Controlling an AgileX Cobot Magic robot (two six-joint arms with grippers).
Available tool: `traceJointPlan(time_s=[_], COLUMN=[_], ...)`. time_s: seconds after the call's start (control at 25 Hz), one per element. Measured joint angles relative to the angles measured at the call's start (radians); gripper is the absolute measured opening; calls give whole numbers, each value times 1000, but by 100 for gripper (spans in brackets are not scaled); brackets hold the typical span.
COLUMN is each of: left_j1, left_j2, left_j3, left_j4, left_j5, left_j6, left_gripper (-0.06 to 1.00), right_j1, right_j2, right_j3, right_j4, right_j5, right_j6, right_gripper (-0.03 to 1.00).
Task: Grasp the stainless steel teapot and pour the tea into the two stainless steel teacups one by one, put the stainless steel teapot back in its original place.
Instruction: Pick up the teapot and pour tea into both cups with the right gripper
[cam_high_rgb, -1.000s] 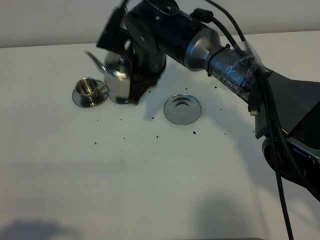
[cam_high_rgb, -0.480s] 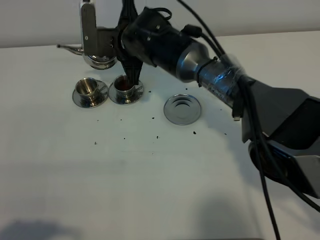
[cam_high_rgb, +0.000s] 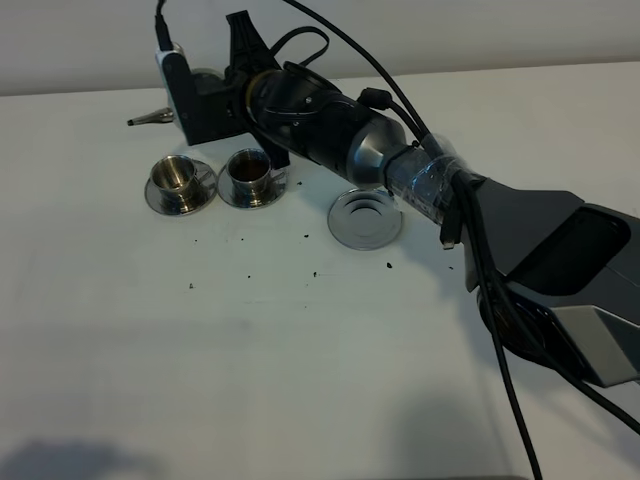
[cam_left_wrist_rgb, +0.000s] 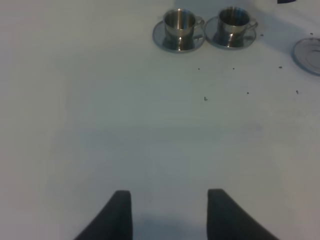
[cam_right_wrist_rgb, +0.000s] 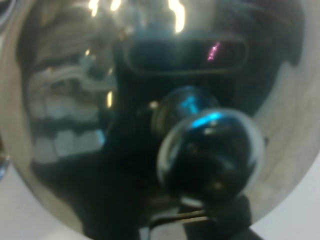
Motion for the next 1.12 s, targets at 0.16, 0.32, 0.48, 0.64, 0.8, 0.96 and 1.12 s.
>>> traceJointPlan(time_s=[0.16,0.32,0.48,0.64,0.8,0.96,1.12], left_j1=[0,0,0,0,0,0,0], left_j2=[0,0,0,0,0,0,0], left_j3=[0,0,0,0,0,0,0], left_j4=[0,0,0,0,0,0,0], left_j5=[0,0,0,0,0,0,0], left_j6=[0,0,0,0,0,0,0], left_gripper=[39,39,39,39,39,39,39], right_j1=[-31,-48,-56,-57,-57,-57,-57], right_j2=[21,37,59,82,99,100,100], right_j3=[0,0,0,0,0,0,0], right_j4=[-28,-93,-144,-186,-249,-292,-337], right_j5=[-42,-89,-124,-135,-163,-178,-201], right_j6=[-28,-46,-47,-50,-51,-58,-60], right_gripper=[18,18,18,18,18,18,18])
